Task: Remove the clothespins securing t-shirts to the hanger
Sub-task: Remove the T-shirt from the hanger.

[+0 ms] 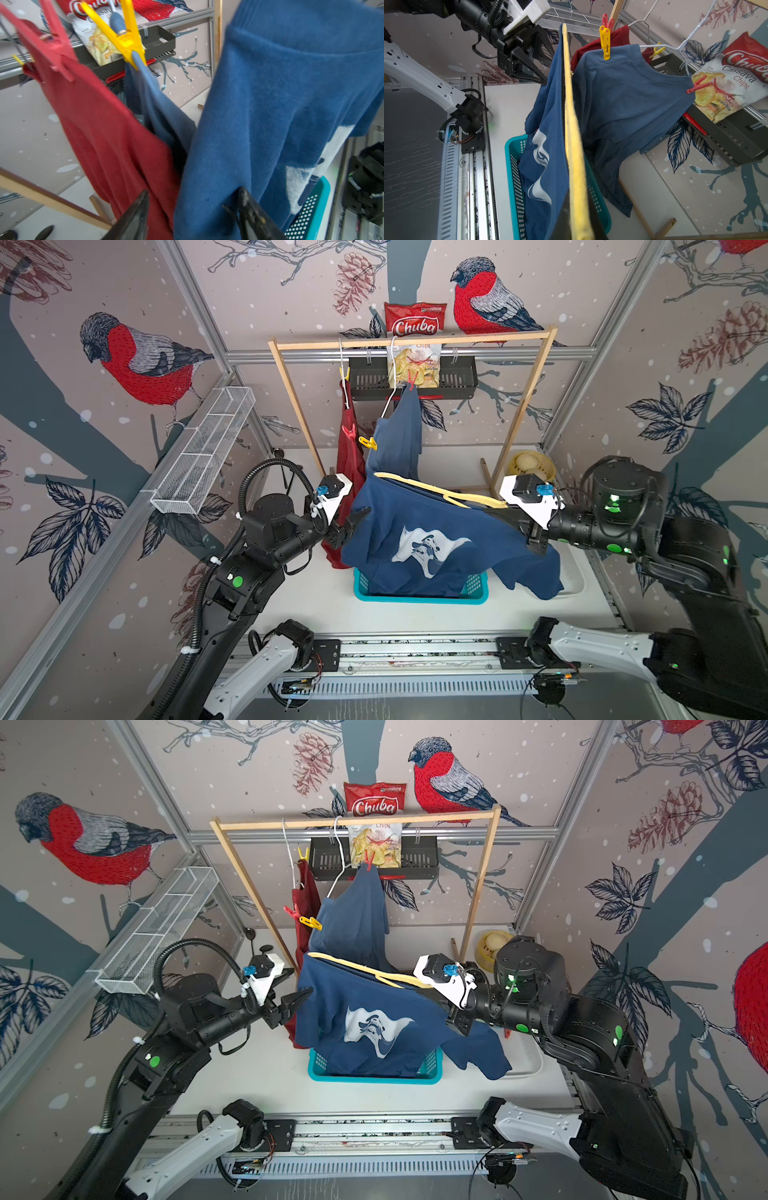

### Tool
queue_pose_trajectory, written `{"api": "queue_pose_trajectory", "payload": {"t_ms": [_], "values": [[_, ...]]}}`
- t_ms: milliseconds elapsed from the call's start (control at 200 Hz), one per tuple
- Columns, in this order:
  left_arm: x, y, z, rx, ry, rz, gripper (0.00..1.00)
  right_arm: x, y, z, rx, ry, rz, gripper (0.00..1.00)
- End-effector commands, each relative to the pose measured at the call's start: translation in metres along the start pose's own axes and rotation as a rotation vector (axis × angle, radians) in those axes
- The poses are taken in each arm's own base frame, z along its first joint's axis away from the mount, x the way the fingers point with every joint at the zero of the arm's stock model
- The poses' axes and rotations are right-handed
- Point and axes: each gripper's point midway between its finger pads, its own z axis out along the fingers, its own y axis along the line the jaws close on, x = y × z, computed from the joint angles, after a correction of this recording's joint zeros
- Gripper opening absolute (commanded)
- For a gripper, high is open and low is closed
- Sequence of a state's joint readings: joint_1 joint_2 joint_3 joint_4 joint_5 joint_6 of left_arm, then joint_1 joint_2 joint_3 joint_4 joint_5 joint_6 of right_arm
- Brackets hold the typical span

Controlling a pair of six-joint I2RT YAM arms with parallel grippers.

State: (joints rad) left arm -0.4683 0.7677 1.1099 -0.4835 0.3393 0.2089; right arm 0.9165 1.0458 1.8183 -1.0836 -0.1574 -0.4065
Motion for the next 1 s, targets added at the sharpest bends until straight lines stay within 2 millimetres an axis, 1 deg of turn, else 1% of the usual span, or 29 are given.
{"api": "queue_pose_trajectory", "payload": {"t_ms": [0, 55, 115, 225, 295, 325, 350, 370, 410, 415, 465, 565, 610, 720, 800, 911, 996], "values": [[-0.007, -0.016, -0.001, 0.095, -0.043, 0.022, 0.64, -0.011, -0.001, -0.003, 0.005, -0.048, 0.014, 0.00], [-0.007, -0.018, -0.002, 0.106, -0.044, 0.013, 0.64, -0.012, -0.001, -0.004, 0.005, -0.051, 0.012, 0.00], [-0.006, -0.020, -0.002, 0.113, -0.045, 0.004, 0.62, -0.015, -0.001, -0.006, 0.003, -0.066, 0.009, 0.00], [-0.007, -0.024, 0.002, 0.147, -0.060, -0.030, 0.55, -0.022, -0.002, -0.008, 0.006, -0.095, -0.001, 0.00], [-0.005, -0.026, 0.009, 0.170, -0.086, -0.077, 0.50, -0.025, -0.003, -0.010, 0.012, -0.110, -0.004, 0.00], [-0.004, -0.028, 0.011, 0.184, -0.095, -0.088, 0.44, -0.026, -0.004, -0.011, 0.016, -0.115, -0.003, 0.00], [-0.004, -0.027, 0.013, 0.185, -0.099, -0.097, 0.35, -0.027, -0.004, -0.011, 0.018, -0.117, -0.001, 0.00], [-0.005, -0.026, 0.013, 0.179, -0.102, -0.102, 0.26, -0.028, -0.004, -0.012, 0.020, -0.121, -0.001, 0.00], [-0.004, -0.021, 0.014, 0.148, -0.099, -0.107, 0.02, -0.028, -0.006, -0.014, 0.029, -0.121, 0.001, 0.00], [-0.004, -0.020, 0.014, 0.144, -0.098, -0.107, 0.00, -0.028, -0.006, -0.014, 0.031, -0.122, 0.001, 0.00], [0.001, -0.011, 0.016, 0.087, -0.076, -0.117, 0.00, -0.027, -0.008, -0.016, 0.044, -0.121, 0.003, 0.00], [0.001, 0.016, 0.011, -0.066, -0.032, -0.143, 0.00, -0.024, -0.011, -0.020, 0.068, -0.104, 0.010, 0.00], [0.001, 0.024, 0.010, -0.111, -0.011, -0.161, 0.00, -0.023, -0.012, -0.020, 0.074, -0.098, 0.011, 0.00], [0.003, 0.034, 0.009, -0.157, 0.017, -0.205, 0.00, -0.021, -0.015, -0.020, 0.093, -0.092, 0.014, 0.00], [0.010, 0.041, 0.007, -0.195, 0.036, -0.221, 0.00, -0.020, -0.017, -0.021, 0.112, -0.095, 0.013, 0.00], [0.024, 0.053, 0.004, -0.256, 0.058, -0.256, 0.00, -0.023, -0.027, -0.033, 0.187, -0.130, 0.004, 0.00], [0.029, 0.053, 0.003, -0.251, 0.052, -0.291, 0.00, -0.027, -0.029, -0.043, 0.212, -0.166, -0.001, 0.00]]}}
